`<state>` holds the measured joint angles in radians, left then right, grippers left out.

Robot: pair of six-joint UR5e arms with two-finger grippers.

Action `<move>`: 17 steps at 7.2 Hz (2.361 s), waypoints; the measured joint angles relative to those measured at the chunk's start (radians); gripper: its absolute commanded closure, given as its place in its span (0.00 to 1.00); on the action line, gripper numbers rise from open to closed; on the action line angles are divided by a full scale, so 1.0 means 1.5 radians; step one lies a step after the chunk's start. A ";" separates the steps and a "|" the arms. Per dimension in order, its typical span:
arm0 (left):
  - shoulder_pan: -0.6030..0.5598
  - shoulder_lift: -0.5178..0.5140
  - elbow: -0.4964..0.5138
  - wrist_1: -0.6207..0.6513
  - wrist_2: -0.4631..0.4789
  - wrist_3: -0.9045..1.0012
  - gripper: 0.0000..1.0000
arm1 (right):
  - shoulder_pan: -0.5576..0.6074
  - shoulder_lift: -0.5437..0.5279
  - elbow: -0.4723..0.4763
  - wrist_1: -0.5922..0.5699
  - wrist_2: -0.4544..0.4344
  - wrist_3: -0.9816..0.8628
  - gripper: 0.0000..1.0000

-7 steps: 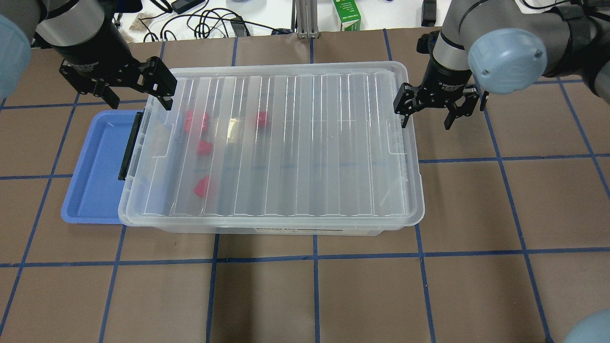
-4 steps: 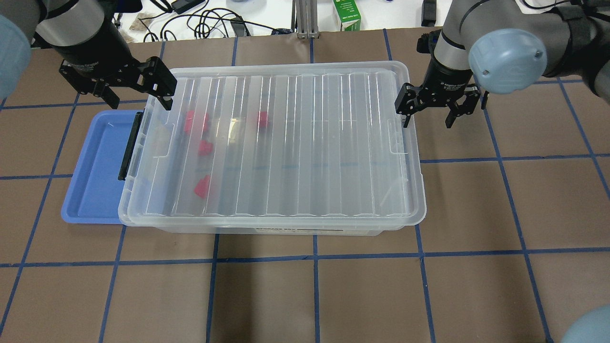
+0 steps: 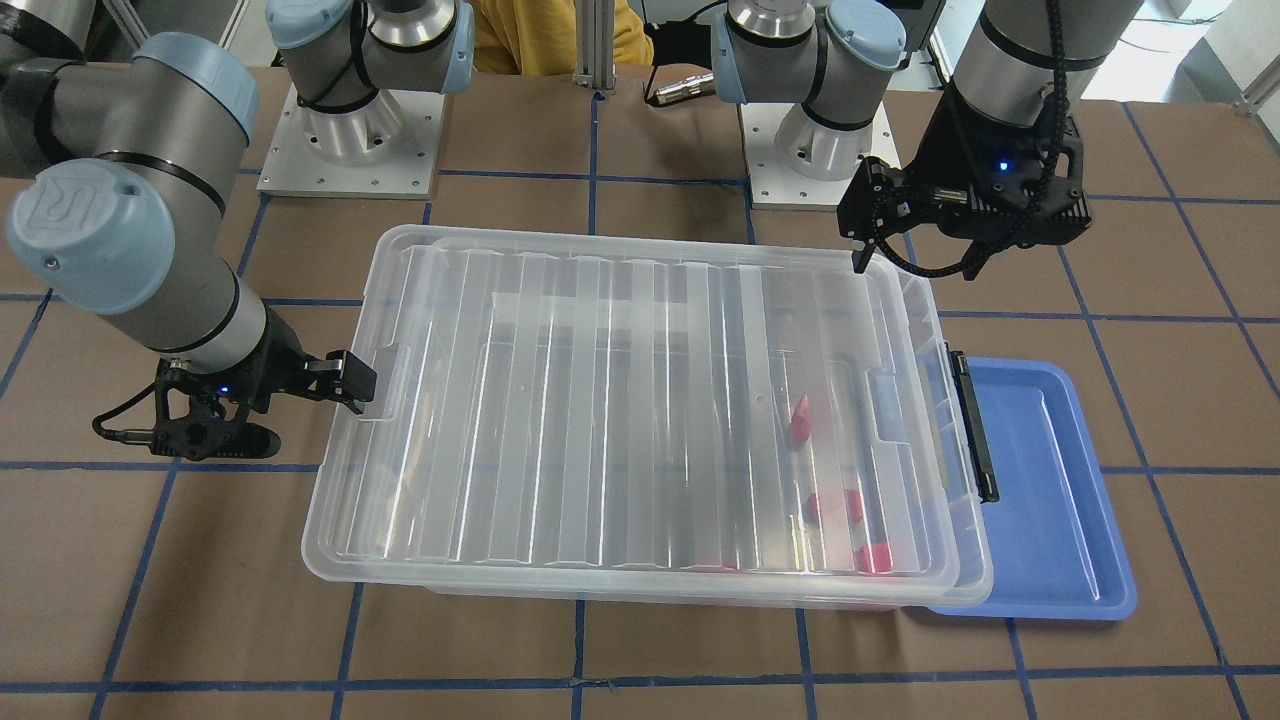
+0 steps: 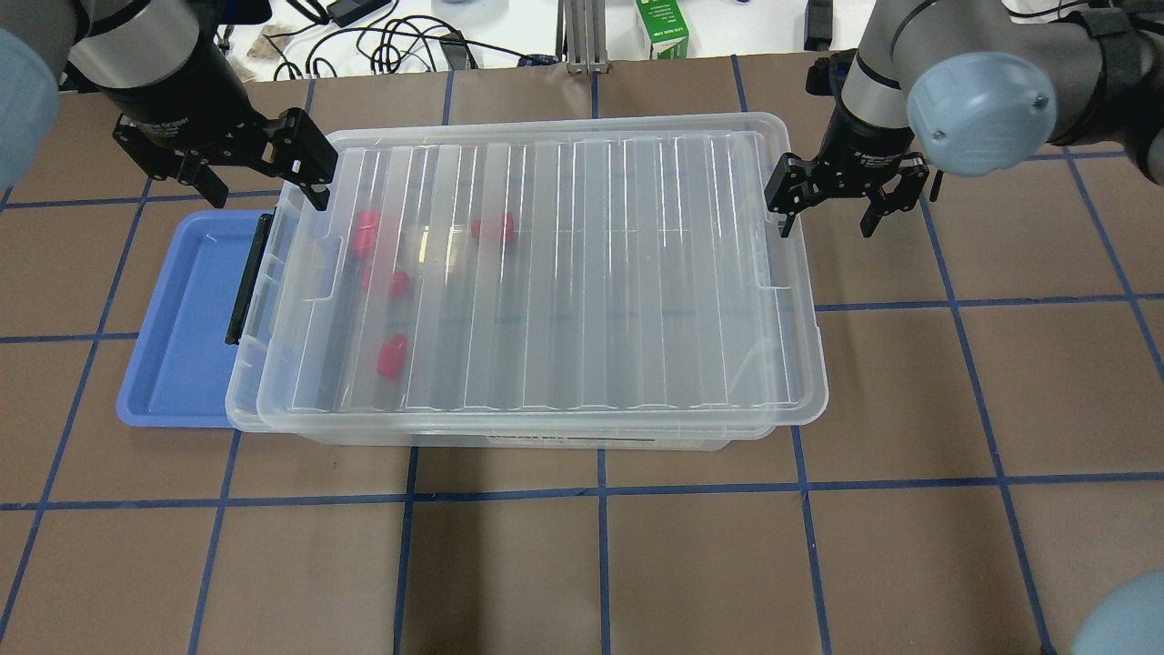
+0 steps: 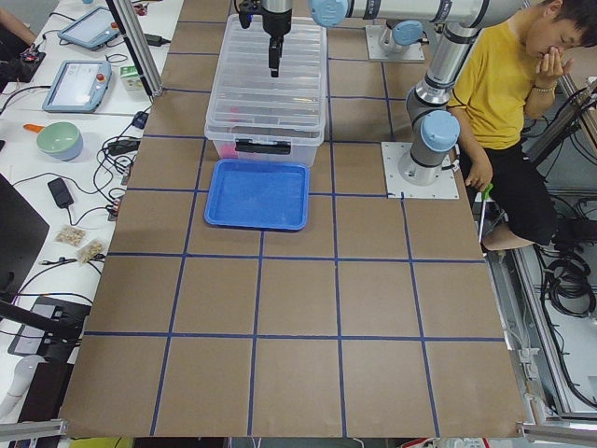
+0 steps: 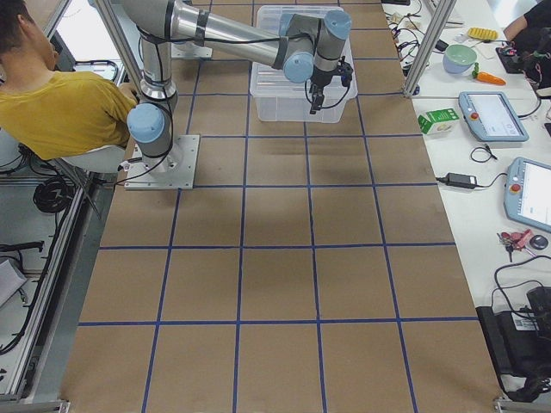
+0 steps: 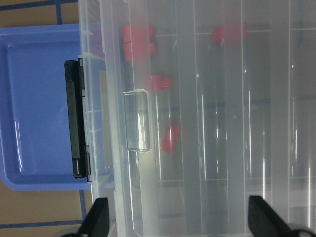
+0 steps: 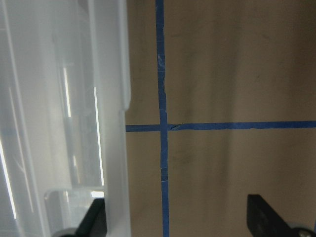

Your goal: Place red block in blue tray from box

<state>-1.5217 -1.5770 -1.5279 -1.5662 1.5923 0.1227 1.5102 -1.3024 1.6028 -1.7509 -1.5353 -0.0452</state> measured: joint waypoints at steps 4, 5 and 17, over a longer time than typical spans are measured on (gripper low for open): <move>0.000 0.000 0.000 0.000 0.000 0.000 0.00 | -0.033 -0.001 0.000 0.000 -0.001 -0.045 0.00; 0.000 0.000 0.000 0.000 0.000 0.000 0.00 | -0.036 0.000 0.000 0.000 -0.002 -0.052 0.00; 0.000 0.000 0.000 0.000 -0.001 0.000 0.00 | -0.109 0.000 -0.002 -0.004 -0.018 -0.163 0.00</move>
<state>-1.5217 -1.5769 -1.5282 -1.5662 1.5910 0.1224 1.3470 -1.3023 1.6000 -1.7564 -1.5628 -0.2902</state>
